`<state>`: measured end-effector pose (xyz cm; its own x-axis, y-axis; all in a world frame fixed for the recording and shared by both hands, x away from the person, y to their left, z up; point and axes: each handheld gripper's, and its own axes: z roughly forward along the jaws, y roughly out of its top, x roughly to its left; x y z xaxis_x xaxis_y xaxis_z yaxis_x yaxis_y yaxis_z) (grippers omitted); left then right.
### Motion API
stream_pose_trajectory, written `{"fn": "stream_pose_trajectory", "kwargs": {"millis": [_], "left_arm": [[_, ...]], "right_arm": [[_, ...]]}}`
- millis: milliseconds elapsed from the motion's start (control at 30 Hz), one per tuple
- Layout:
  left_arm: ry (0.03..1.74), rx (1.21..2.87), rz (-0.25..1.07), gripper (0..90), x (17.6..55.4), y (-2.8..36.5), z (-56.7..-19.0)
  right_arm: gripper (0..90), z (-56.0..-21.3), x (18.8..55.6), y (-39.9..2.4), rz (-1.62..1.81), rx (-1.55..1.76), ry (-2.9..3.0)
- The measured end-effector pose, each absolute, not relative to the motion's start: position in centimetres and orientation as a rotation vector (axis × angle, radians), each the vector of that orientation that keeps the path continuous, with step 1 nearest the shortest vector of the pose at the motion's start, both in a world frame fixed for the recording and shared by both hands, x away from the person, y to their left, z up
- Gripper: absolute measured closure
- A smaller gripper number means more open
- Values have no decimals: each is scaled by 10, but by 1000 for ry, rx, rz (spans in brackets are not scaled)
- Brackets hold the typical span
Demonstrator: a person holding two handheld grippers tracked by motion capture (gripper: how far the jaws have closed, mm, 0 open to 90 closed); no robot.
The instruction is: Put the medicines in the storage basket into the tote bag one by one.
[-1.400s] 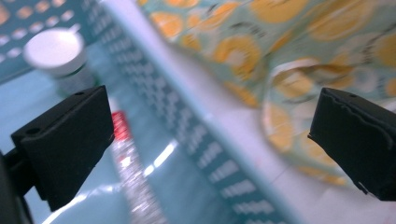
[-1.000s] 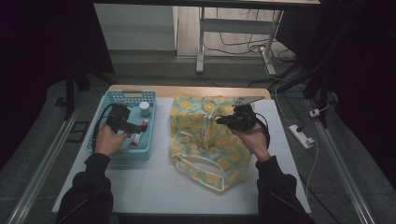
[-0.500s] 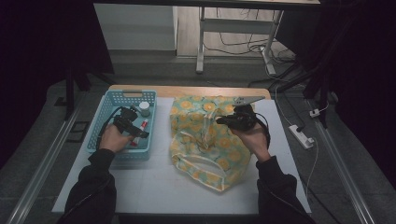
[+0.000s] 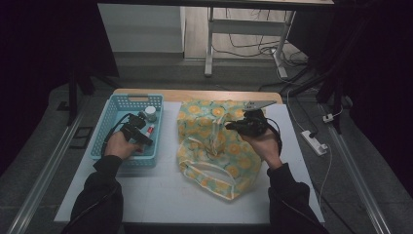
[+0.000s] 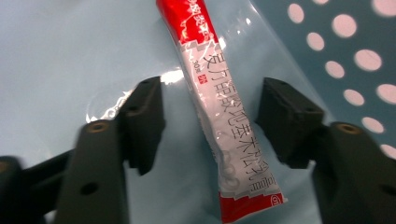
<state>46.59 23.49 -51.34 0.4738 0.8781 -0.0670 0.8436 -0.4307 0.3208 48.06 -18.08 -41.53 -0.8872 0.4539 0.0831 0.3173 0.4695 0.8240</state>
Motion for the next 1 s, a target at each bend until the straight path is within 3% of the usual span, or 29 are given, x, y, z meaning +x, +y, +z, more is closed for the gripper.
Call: {"fn": "stream_pose_trajectory", "kwargs": {"millis": [300, 600, 1000], "left_arm": [[1541, 2348, 137, 700, 468, 239, -512], [1565, 2340, 174, 720, 468, 238, -509], [1514, 2206, 222, 721, 459, 243, -491]], "right_arm": [[900, -415, 480, -181, 1386, 679, 2565], [900, -414, 480, -181, 1392, 680, 2559], [900, -415, 480, -181, 1393, 682, 2558]]}}
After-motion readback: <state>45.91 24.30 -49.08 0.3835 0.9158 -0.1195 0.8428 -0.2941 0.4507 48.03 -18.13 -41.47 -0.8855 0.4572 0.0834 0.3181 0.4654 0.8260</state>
